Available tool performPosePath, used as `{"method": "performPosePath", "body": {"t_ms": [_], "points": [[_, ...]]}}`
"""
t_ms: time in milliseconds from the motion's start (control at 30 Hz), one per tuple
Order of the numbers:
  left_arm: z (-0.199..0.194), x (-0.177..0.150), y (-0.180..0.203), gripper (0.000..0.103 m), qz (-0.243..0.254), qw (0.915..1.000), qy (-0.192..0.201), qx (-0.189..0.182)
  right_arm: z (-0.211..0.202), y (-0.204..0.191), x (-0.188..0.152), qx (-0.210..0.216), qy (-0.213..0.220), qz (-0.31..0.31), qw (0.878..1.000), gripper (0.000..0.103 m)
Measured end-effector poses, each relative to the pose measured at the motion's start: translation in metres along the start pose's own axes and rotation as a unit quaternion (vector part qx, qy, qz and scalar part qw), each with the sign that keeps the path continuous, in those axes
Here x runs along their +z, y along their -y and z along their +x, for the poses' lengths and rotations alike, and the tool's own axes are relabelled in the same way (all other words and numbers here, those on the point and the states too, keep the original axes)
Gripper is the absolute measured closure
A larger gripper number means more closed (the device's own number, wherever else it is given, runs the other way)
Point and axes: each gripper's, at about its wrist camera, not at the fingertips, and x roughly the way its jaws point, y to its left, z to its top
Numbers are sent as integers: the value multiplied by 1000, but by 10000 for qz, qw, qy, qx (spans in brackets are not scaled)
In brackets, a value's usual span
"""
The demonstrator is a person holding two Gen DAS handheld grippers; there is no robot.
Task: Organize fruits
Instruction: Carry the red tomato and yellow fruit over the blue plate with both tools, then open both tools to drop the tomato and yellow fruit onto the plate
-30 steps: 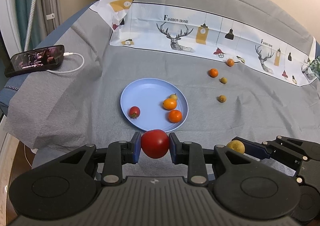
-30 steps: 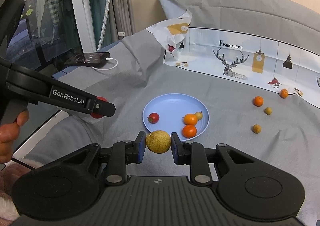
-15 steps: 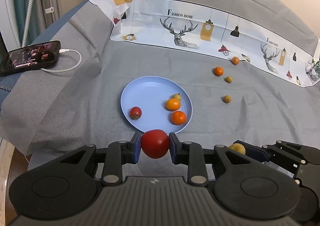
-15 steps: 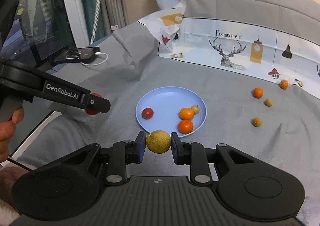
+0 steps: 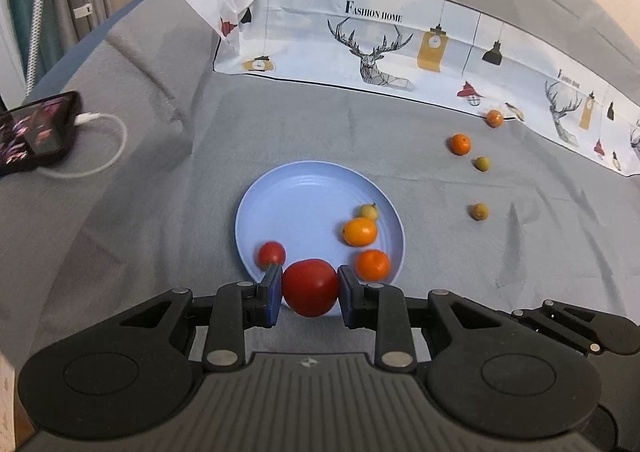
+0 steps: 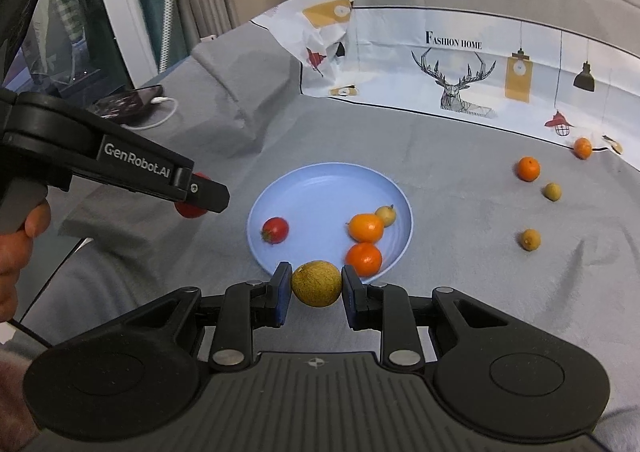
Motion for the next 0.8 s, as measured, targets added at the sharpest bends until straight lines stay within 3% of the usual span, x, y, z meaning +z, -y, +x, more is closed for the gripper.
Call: {"method": "performPosePath", "body": {"t_ms": [633,667,733,767,800], "points": [[120,52,-5,68,150,9981,-552,240,117,26,27,131,-488,15,9987,75],[123,54,-6,61,159,9980,-556,245,121,26,28,154,-494,-9,9987,75],[120,57,-7,7,156,9987,-442,223,126,27,31,191,-487,-20,9986,71],[114,58,-7,0,120,9992,-290,244,127,27,33,202,-472,-20,9987,60],[107,58,-7,0,100,9995,-164,261,127,28,35,214,-459,-33,9987,54]]}}
